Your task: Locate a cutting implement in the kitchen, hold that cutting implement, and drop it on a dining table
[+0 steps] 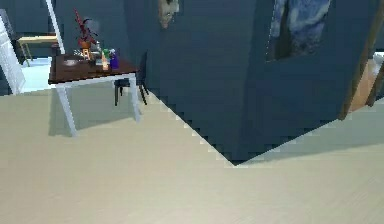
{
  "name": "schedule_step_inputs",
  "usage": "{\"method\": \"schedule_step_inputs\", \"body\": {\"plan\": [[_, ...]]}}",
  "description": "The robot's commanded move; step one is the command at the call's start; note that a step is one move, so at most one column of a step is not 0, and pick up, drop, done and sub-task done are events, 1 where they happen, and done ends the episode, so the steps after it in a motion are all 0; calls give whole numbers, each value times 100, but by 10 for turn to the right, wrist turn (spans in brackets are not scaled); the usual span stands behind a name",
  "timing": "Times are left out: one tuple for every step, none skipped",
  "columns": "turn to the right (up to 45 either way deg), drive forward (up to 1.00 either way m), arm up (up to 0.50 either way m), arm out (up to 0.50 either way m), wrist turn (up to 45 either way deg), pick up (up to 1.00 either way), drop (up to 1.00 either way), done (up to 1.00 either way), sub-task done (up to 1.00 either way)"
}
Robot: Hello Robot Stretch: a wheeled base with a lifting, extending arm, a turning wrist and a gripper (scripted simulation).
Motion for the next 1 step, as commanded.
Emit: {"method": "schedule_step_inputs", "body": {"plan": [[-300, 0, 0, 0, 0, 0, 0, 0, 0]]}}
